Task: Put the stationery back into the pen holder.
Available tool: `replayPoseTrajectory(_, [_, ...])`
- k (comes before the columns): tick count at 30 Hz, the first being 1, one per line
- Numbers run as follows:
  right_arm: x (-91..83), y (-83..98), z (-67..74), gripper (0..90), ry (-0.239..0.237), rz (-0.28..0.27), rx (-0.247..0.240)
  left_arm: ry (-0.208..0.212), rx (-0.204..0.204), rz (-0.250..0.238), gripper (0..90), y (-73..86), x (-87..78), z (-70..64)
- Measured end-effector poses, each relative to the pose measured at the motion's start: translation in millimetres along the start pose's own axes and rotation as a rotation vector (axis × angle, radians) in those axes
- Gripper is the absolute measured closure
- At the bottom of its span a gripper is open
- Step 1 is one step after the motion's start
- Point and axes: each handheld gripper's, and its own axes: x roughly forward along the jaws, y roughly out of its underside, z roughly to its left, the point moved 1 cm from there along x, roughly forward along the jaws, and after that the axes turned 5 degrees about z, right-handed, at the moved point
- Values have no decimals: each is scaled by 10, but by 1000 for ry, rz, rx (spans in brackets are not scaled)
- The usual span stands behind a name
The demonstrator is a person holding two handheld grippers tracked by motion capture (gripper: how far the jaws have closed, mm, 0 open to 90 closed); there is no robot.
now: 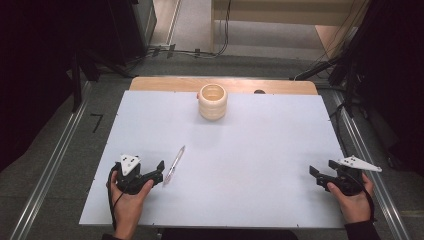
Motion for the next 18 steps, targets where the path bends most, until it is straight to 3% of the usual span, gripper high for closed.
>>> replayPoseTrajectory(18, [1,0,-2,192,-3,0,2,4,6,22,119,16,20,-51])
